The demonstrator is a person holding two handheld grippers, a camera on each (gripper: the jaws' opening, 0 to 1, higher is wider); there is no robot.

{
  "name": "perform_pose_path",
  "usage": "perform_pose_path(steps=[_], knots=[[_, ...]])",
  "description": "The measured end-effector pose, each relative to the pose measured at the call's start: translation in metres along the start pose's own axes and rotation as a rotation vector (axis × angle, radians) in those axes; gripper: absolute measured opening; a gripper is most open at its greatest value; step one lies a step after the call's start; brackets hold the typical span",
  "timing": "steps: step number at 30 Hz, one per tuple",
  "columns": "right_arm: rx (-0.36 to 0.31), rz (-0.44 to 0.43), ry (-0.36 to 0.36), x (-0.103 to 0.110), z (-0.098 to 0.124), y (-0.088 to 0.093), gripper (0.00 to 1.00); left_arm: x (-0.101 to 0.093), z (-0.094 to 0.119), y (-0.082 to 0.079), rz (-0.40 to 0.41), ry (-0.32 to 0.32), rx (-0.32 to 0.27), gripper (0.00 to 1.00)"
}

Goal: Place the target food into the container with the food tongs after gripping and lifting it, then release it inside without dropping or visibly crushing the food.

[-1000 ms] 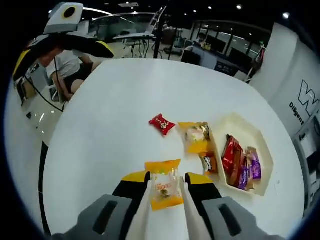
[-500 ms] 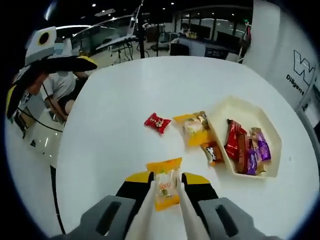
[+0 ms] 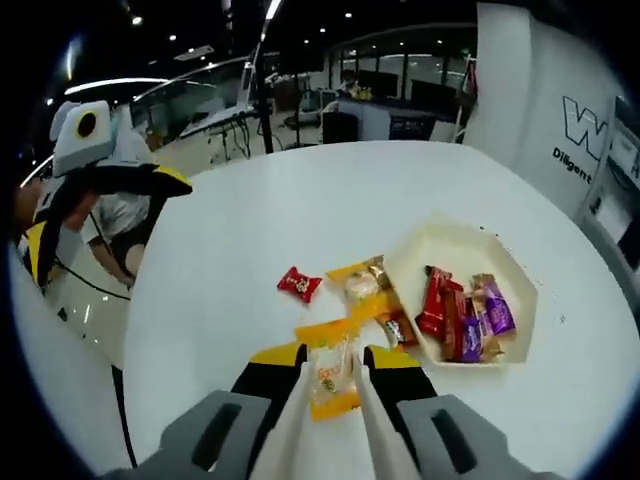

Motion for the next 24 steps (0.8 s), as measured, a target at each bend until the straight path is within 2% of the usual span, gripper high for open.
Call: perform_pose_path(steps=[3, 7, 9, 15, 18, 24], knots=[[-0.035, 0.0, 0.025, -0.01, 0.007, -0.016, 0.18, -0.002, -0.001, 0.0, -0.004, 0.006, 0.002, 0.97], [-0.058, 0.023, 0.07, -0.028, 0.014, -0.029, 0.18, -0.002, -0.001, -0.001, -0.007, 0.006, 0.0, 0.97], [-0.076, 0.003, 0.091, -0.041, 0.018, -0.036, 0.18, -0.001, -0.001, -0.001, -0.005, 0.003, 0.0, 0.97], [-0.096, -0.009, 0.149, -0.07, 0.025, -0.05, 0.18, 0.003, 0.002, -0.001, -0.004, -0.008, -0.001, 0.97], [-0.11, -0.045, 0.154, -0.078, 0.026, -0.05, 0.18, 0.005, 0.003, -0.002, 0.0, -0.014, -0.004, 0.97], [-0.075, -0.037, 0.137, -0.07, 0.02, -0.033, 0.18, 0.006, 0.001, -0.003, 0.004, -0.014, -0.005, 0.98]])
Point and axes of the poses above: the point that each gripper's makers call its tool centre point, and the gripper's own axes: z roughly backward along the fingers, x roughly to its left, y roughly out of its underside, the point moved 4 cm from there along z, roughly backward along the fingers, and after that the axes turned 6 degrees about -y, right-handed, at the moved point
